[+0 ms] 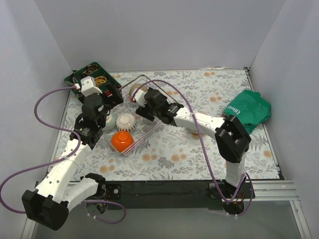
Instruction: Unload the bowls from the dish rack
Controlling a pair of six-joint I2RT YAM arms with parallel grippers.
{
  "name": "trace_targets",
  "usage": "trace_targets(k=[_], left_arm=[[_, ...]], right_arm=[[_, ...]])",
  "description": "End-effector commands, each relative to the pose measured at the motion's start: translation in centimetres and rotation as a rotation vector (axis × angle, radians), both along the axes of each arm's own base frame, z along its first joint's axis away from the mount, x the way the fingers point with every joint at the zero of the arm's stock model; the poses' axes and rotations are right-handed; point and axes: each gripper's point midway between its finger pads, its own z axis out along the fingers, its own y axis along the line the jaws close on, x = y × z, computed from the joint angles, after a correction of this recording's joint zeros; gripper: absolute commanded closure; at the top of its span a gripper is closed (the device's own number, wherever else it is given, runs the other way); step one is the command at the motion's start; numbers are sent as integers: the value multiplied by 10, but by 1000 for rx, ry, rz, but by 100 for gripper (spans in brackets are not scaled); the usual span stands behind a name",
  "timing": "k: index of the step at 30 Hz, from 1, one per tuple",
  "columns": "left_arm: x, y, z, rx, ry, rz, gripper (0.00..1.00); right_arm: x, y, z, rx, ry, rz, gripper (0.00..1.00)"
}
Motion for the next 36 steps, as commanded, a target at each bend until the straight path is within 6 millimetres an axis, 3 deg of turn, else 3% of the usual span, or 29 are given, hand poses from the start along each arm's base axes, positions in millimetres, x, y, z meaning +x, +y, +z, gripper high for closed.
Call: trace_targets(k=[1, 6, 15, 26, 32, 36], left_arm=[[-5, 10, 11, 7, -26, 36, 2], [-6, 9, 12, 4, -30, 30, 2], [-6, 10, 13, 4, -34, 30, 2], [-8, 8, 16, 5, -43, 16, 2], [-8, 7, 17, 3, -49, 8, 2], [-9, 6, 17, 2, -50, 3, 2]], right_arm=[[23, 24, 21, 5, -111, 36, 5], [31, 32, -1, -55, -108, 50, 3], [37, 26, -39, -159, -89, 34, 2], [40, 18, -49, -231, -93, 22, 8], [38, 17, -34, -204, -88, 13, 28], [29, 20, -12, -138, -68, 21, 52]])
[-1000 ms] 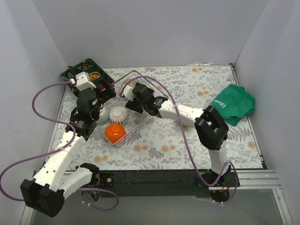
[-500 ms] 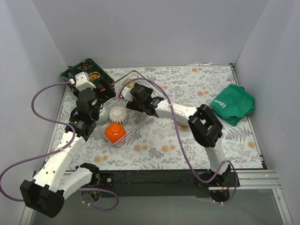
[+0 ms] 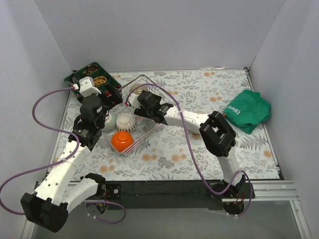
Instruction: Unload the bowls from the dish rack
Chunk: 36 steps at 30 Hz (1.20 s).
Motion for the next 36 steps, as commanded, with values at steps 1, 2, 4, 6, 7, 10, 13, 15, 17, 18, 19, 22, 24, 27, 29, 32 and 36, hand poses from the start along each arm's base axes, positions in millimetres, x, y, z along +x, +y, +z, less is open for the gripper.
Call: trace_targets(k=[1, 2, 4, 6, 7, 10, 13, 15, 17, 18, 19, 22, 24, 27, 29, 32, 36], left_arm=[[-4, 3, 10, 3, -29, -3, 2], [-4, 2, 11, 2, -32, -6, 2], [-5, 1, 11, 3, -35, -15, 2], [-5, 0, 11, 2, -36, -20, 2], [-5, 0, 12, 1, -37, -23, 2], [-4, -2, 12, 1, -38, -31, 2], [-4, -4, 12, 4, -39, -42, 2], [-4, -4, 11, 7, -37, -48, 2], [-4, -6, 10, 6, -37, -54, 2], [-4, -7, 10, 7, -37, -59, 2], [-4, -7, 10, 7, -37, -61, 2], [-3, -9, 8, 11, -32, -70, 2], [-2, -10, 8, 9, -34, -78, 2], [-1, -13, 5, 11, -26, -88, 2], [1, -17, 3, 12, -20, -107, 2], [2, -22, 0, 12, -11, -134, 2], [6, -30, -7, 13, 9, -171, 2]], right_arm=[[-10, 3, 32, 83, 25, -1, 56], [-12, 2, 32, 95, 36, -3, 59], [-14, 0, 40, 118, 34, -13, 67], [-15, -4, 46, 139, 33, -32, 76], [-16, -5, 49, 148, 31, -37, 79], [-15, -10, 59, 183, 28, -67, 87], [-14, -14, 68, 233, 41, -94, 91], [-12, -17, 76, 276, 57, -102, 92], [-10, -20, 80, 334, 89, -120, 95], [-11, -20, 86, 364, 96, -121, 98], [-11, -21, 89, 399, 111, -134, 99], [-8, -26, 99, 465, 135, -152, 99], [-6, -30, 106, 489, 132, -167, 99], [-6, -34, 114, 519, 132, -180, 99], [-7, -36, 117, 544, 145, -185, 99], [-10, -40, 127, 587, 157, -183, 99], [-18, -47, 136, 669, 206, -199, 99]])
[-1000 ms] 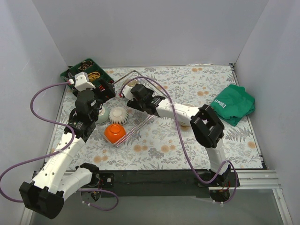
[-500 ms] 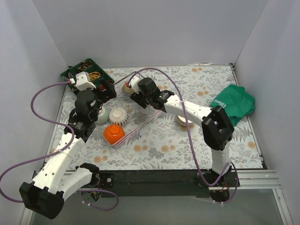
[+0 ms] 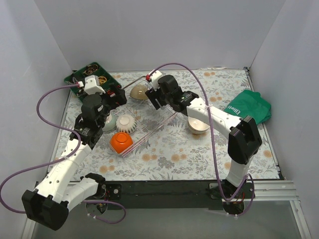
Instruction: Unload the bowls from the dish rack
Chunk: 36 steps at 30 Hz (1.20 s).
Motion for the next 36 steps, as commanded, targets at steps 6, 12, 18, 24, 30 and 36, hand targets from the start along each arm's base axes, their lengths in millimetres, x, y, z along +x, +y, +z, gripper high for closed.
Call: trace_targets(k=[6, 12, 18, 24, 30, 36], left_arm=[[4, -22, -13, 11, 21, -122, 2], [2, -47, -16, 10, 4, -263, 2], [-1, -76, -26, 5, 4, -431, 2], [-9, -105, -38, -28, 36, -601, 2], [-20, -125, -43, -37, 35, -739, 9], [-21, -136, -60, -28, 78, -789, 19]], right_arm=[[-17, -10, 71, 328, 25, -33, 99], [-39, -20, 87, 493, 77, -24, 99], [-61, -35, 102, 687, 117, -5, 99], [-85, -41, 110, 812, 169, 49, 99], [-104, -41, 124, 926, 198, 112, 99], [-116, -35, 124, 996, 262, 170, 99]])
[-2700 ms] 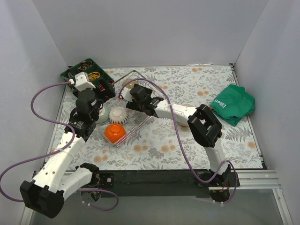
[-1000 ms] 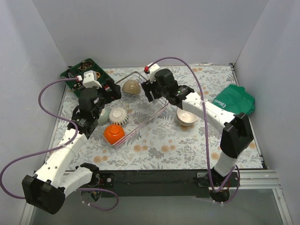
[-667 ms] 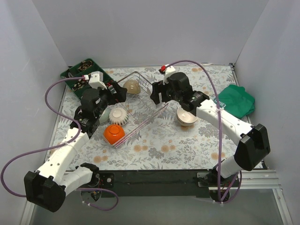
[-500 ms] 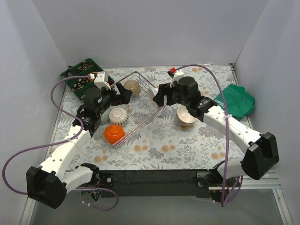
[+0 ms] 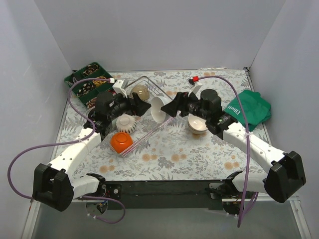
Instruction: Unload the bowls from the dish rack
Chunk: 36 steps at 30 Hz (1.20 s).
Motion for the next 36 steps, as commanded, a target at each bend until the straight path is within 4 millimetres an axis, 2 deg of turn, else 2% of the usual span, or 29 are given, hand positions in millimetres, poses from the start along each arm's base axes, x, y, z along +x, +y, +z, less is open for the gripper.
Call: trace_targets(k=[1, 4, 9, 18, 21, 22, 26, 27, 30, 31, 35, 36], left_arm=[[-8, -13, -6, 5, -6, -86, 20], [-9, -18, -11, 2, 16, -112, 23], [-10, -26, -23, 8, 61, -138, 37], [-13, -36, -29, -14, 108, -188, 61], [-14, -37, -28, -19, 112, -200, 73], [-14, -38, -27, -23, 112, -202, 81], [-15, -38, -25, -29, 113, -206, 100], [-15, -38, -25, -29, 113, -201, 100], [-15, -36, -21, -28, 106, -185, 100], [-13, -34, -20, -24, 104, -173, 100], [-9, -27, -16, -4, 97, -123, 100], [-9, -25, -15, 7, 95, -110, 100]], right_arm=[[-12, 8, 57, 195, -94, 75, 99], [-15, 9, 58, 222, -90, 93, 99], [-18, 7, 59, 254, -88, 106, 99], [-22, 6, 56, 316, -60, 137, 99], [-22, 5, 54, 325, -55, 142, 99], [-22, 5, 52, 324, -51, 140, 99], [-22, 2, 47, 321, -43, 136, 99], [-21, 1, 45, 319, -39, 131, 99], [-20, -4, 38, 311, -34, 116, 77], [-20, -7, 38, 310, -37, 112, 60], [-21, -17, 25, 263, -17, 98, 34], [-21, -20, 24, 247, -22, 96, 31]])
